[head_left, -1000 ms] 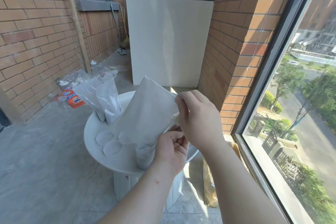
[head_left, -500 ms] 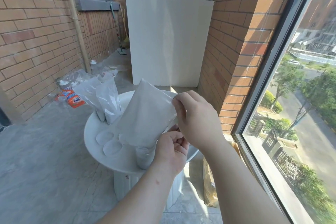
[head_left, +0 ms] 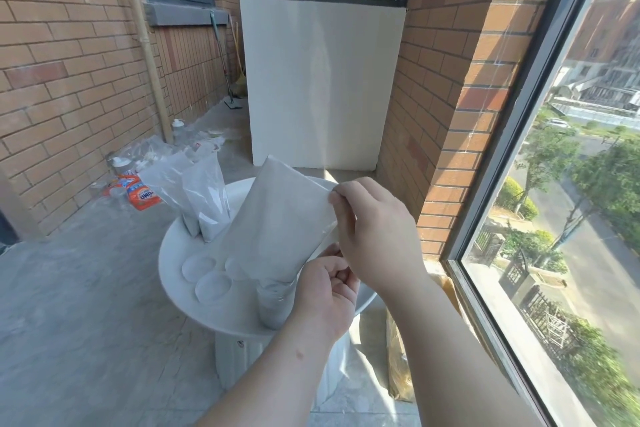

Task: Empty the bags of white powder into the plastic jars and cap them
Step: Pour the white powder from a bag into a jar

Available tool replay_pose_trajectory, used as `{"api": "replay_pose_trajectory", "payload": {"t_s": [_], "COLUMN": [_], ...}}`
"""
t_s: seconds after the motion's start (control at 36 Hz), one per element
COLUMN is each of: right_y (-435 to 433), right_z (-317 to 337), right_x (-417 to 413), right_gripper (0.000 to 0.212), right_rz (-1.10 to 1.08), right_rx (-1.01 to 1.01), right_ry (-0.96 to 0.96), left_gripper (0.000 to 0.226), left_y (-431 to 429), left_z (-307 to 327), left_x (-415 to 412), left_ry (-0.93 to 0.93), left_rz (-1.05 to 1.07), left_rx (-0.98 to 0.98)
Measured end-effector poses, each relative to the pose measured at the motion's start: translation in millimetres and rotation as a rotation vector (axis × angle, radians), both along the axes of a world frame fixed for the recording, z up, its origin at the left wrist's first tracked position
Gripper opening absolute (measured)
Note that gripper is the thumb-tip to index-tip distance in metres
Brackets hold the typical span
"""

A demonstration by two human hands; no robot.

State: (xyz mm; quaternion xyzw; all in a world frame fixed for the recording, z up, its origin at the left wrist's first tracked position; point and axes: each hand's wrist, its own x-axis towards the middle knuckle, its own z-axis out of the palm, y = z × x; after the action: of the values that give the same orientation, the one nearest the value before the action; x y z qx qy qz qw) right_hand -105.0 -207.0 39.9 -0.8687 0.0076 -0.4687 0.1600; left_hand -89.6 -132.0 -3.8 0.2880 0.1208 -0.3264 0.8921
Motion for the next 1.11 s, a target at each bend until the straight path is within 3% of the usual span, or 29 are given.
{"api": "replay_pose_trajectory", "payload": {"t_s": [0.42,1.11], "right_y": [2.3,3.5], "right_z": [-2.3,-1.4], "right_x": [1.0,0.2], "right_gripper": [0.03,0.031], "right_rz": [-0.017,-0.036], "right_rx": [-0.005,0.068], "right_ry": [0.035,0.051], "left_gripper": [0.043,0.036], "left_y": [0.6,2.2], "left_z": [1.7,3.5], "left_x": [-1.4,-3.2], "left_ry": [-0.015,0.012], "left_rz": [0.003,0.007], "left_rx": [0.03,0.011]}}
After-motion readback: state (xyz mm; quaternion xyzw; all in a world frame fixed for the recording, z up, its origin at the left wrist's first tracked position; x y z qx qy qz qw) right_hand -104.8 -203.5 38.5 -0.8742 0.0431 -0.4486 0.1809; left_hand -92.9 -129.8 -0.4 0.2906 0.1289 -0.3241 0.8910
